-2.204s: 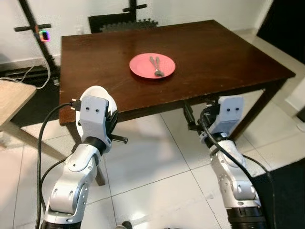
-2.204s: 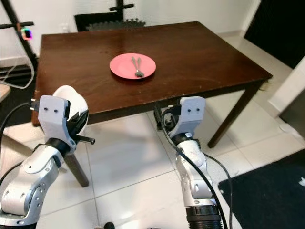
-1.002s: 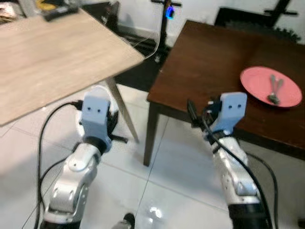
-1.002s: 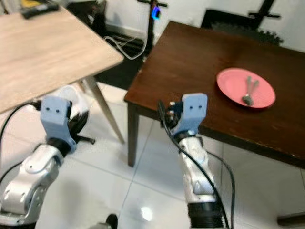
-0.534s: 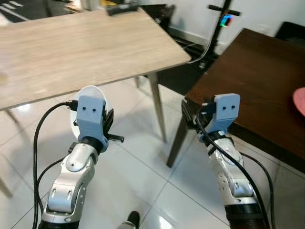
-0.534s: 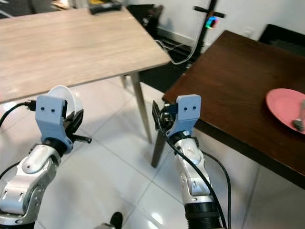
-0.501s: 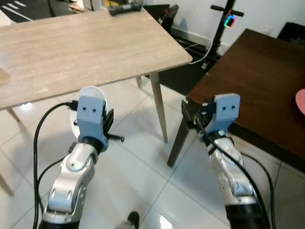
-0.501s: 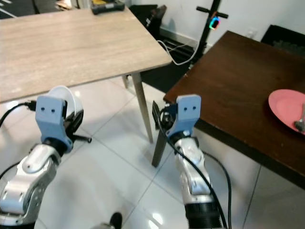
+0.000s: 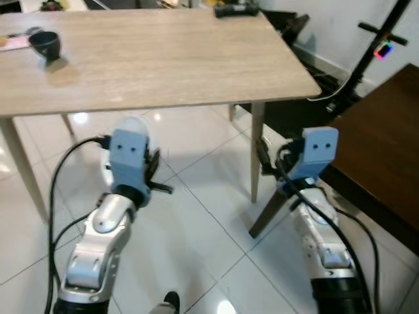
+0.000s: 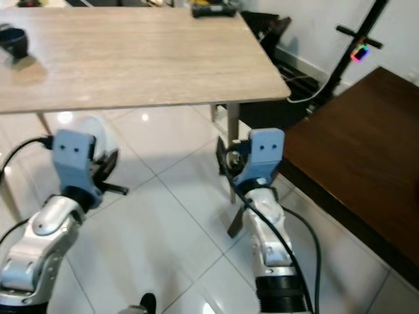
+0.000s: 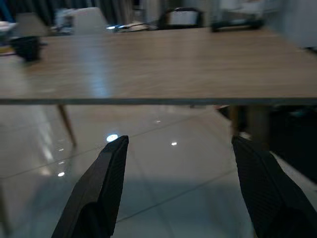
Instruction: Setting the table
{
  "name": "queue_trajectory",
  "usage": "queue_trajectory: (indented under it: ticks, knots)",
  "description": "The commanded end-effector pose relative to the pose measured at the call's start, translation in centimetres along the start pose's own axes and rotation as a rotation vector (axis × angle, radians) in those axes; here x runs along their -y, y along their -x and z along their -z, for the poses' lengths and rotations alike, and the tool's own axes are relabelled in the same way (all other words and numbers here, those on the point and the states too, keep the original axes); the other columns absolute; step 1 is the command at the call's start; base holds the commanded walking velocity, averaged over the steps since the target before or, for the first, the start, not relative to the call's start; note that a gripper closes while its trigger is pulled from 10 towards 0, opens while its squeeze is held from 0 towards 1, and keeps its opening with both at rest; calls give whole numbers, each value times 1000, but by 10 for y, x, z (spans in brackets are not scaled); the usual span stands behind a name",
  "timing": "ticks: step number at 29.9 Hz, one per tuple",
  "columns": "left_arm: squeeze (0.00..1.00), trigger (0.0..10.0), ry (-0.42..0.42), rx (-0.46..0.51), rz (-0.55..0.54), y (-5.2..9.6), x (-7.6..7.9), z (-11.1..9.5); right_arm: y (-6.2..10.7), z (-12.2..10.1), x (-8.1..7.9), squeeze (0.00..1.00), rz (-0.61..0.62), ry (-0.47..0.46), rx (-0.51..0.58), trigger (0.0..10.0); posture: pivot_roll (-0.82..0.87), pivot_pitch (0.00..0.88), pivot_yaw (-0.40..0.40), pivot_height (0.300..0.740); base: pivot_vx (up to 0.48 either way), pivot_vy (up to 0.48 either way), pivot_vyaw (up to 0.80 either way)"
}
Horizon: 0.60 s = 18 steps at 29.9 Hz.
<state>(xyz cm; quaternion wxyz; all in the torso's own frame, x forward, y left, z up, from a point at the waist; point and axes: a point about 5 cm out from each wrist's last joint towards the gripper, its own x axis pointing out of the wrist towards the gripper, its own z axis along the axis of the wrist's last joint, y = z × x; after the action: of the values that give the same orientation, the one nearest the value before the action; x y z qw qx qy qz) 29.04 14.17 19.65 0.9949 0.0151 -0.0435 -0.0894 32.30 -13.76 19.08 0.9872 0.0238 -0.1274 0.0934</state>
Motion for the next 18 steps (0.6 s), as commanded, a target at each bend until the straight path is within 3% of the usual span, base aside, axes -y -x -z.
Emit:
queue_trajectory:
  ticks: [1, 7, 18]
  knots:
    - [0, 10000, -7, -5, 9, 0, 3, 2, 3, 3, 4, 0, 11, -5, -14, 10000, 63, 107, 36, 740, 0, 0, 0]
    - [0, 10000, -13, 2, 7, -1, 2, 1, 4, 1, 2, 0, -1, -31, 4, 10000, 62, 108, 36, 740, 196, 254, 0]
    - [0, 10000, -29, 12, 7, -1, 1, 0, 3, 1, 2, 0, -7, -32, 10, 10000, 64, 103, 37, 740, 384, 285, 0]
